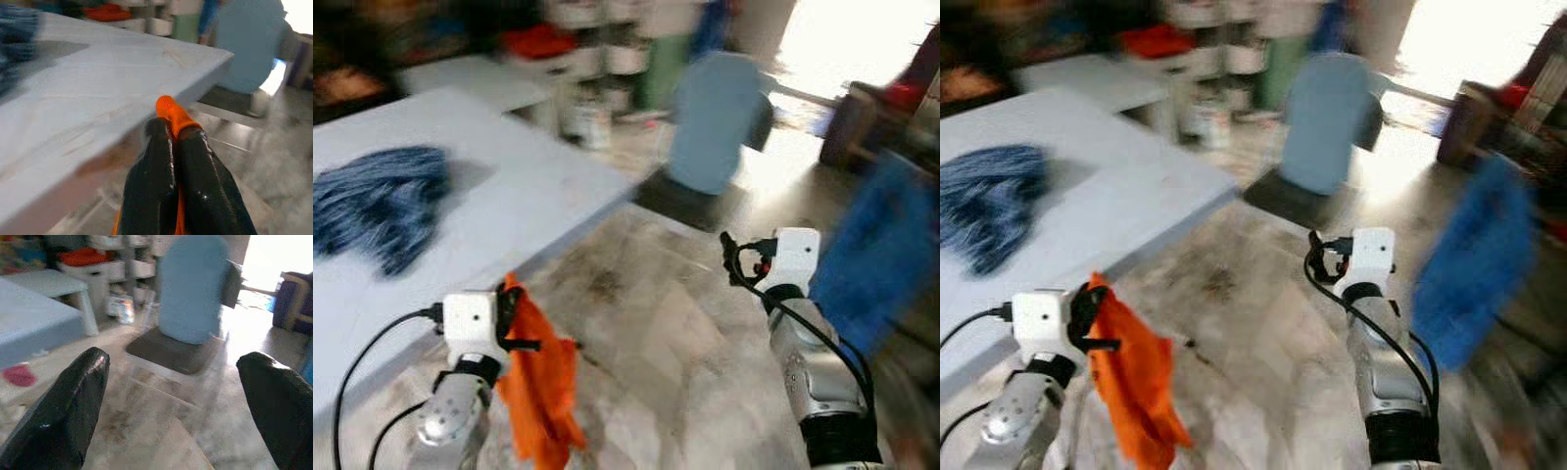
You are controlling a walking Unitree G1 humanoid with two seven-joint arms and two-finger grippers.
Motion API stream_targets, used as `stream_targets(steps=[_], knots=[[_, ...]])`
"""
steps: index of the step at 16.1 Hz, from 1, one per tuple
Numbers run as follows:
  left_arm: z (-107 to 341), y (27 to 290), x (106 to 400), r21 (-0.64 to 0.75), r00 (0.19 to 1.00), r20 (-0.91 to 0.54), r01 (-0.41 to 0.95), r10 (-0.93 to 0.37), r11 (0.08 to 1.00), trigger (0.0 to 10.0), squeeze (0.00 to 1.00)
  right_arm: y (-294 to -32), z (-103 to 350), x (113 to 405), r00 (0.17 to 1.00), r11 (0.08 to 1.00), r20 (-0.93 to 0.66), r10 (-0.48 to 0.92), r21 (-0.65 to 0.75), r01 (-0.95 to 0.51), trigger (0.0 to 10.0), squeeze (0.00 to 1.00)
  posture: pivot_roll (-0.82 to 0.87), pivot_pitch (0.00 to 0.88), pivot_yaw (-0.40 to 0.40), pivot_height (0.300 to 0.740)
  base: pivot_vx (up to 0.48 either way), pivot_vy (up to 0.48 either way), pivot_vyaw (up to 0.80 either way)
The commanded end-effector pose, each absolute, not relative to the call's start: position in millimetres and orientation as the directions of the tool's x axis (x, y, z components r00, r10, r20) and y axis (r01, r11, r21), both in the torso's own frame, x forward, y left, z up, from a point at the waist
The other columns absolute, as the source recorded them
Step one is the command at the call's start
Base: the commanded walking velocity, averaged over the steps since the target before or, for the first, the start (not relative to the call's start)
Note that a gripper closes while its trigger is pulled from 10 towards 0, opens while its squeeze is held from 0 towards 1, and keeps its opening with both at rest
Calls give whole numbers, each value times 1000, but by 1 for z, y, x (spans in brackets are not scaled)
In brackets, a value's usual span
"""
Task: Hang hanger
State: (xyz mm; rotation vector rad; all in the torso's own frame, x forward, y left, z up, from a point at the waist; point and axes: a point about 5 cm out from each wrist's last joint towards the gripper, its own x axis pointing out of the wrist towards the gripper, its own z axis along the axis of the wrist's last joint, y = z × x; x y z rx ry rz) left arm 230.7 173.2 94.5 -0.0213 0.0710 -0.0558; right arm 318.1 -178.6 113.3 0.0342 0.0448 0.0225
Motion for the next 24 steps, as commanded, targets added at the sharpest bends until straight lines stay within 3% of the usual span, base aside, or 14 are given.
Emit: stream_targets(steps=[1,6,24], knots=[[103,164,235,-40,995,-33,95,-97,995,10000,0,-188,113,317,999,1000,-49,-8,29,10,10000,0,-51,0,-9,740,0,0,-800],[103,163,235,-37,994,-35,98,-100,994,10000,0,-188,114,317,999,1000,-47,-7,29,8,10000,0,-53,0,-10,740,0,-78,-719],[103,157,235,-6,990,-17,138,-138,990,10000,0,-187,116,319,999,1000,-41,4,25,-3,10000,0,-65,0,-15,740,0,0,0]])
